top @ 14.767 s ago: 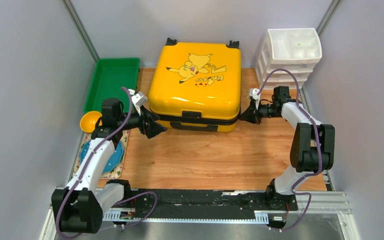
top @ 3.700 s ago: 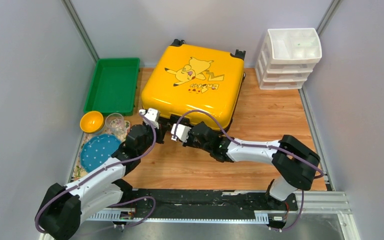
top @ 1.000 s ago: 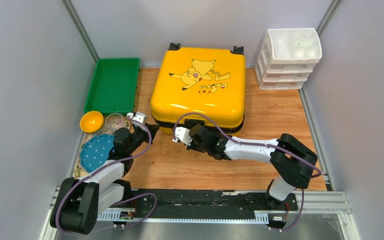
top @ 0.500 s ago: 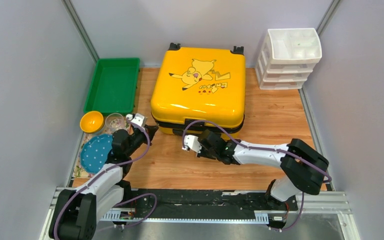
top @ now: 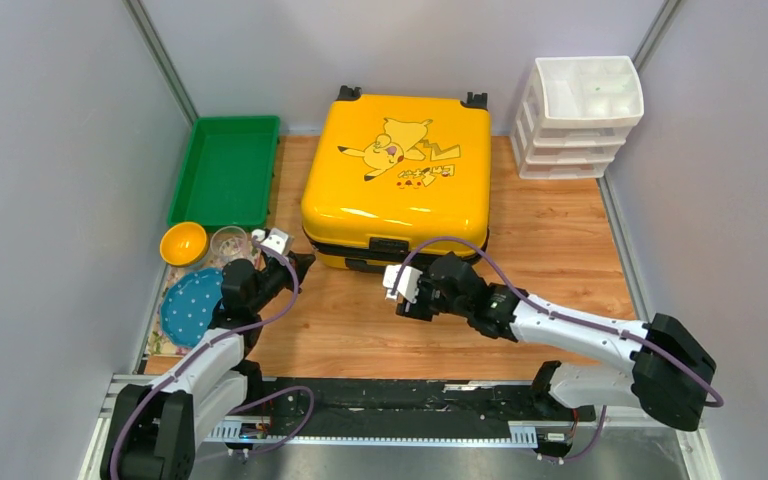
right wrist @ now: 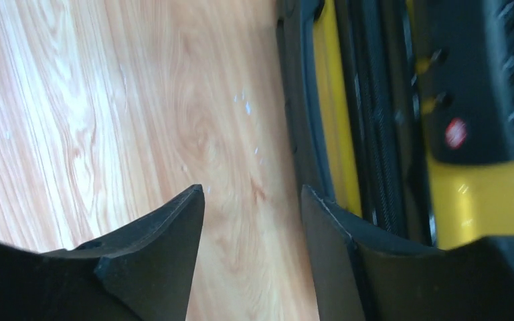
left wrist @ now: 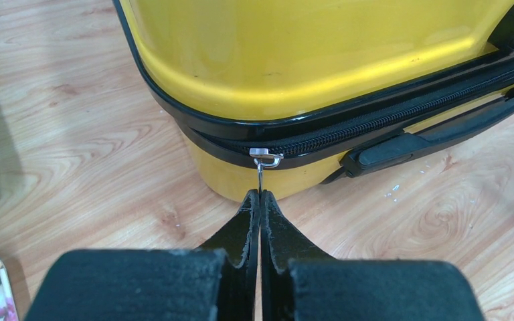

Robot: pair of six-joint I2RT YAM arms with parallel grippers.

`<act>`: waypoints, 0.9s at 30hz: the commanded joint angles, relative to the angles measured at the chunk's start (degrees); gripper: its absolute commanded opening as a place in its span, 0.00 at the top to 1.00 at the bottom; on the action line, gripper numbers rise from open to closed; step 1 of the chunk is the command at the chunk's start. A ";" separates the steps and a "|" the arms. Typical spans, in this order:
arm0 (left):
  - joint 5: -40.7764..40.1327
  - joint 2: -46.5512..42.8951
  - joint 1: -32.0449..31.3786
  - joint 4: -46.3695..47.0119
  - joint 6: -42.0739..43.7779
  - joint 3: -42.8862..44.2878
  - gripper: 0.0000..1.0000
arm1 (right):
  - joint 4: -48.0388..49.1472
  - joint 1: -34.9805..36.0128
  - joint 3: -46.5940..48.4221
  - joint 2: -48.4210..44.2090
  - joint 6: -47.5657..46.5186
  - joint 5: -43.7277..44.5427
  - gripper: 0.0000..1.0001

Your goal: Open, take out, and arrange the luggage

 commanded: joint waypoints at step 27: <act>-5.74 0.90 0.78 0.05 -0.17 0.38 1.00 | 2.07 2.19 12.83 24.55 1.17 7.47 0.93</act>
